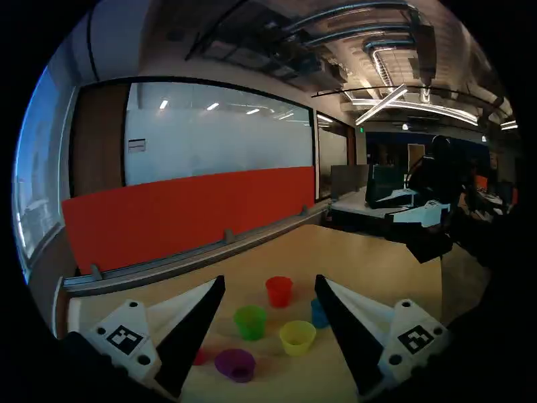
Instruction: Pour water
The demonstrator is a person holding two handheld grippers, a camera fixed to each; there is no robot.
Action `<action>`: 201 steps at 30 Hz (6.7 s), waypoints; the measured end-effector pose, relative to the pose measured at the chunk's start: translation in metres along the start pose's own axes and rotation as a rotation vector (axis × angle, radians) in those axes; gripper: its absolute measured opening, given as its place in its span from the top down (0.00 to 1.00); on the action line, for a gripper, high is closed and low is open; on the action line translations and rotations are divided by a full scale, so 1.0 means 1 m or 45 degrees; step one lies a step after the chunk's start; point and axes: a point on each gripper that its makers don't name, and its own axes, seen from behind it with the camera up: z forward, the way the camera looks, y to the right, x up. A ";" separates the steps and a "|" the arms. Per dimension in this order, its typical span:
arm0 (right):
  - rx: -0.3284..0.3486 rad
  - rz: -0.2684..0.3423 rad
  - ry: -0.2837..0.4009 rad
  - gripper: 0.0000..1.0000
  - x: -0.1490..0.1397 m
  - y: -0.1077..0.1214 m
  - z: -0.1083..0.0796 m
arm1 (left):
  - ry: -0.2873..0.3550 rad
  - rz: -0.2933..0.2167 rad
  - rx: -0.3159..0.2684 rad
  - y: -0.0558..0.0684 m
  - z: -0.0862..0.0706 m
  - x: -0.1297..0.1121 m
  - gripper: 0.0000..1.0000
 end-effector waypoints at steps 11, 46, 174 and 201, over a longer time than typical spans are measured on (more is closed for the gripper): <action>0.082 -0.038 -0.116 0.01 -0.021 -0.011 0.009 | -0.095 0.022 -0.054 -0.005 0.011 -0.020 0.00; 0.175 -0.054 -0.402 0.01 -0.130 -0.010 0.059 | -0.376 0.016 -0.099 -0.021 0.062 -0.121 0.00; 0.231 -0.048 -0.596 0.01 -0.225 -0.014 0.088 | -0.686 -0.076 -0.046 -0.034 0.198 -0.213 0.14; 0.226 -0.106 -0.608 0.03 -0.241 -0.015 0.120 | -0.545 -0.054 -0.052 -0.031 0.166 -0.176 0.14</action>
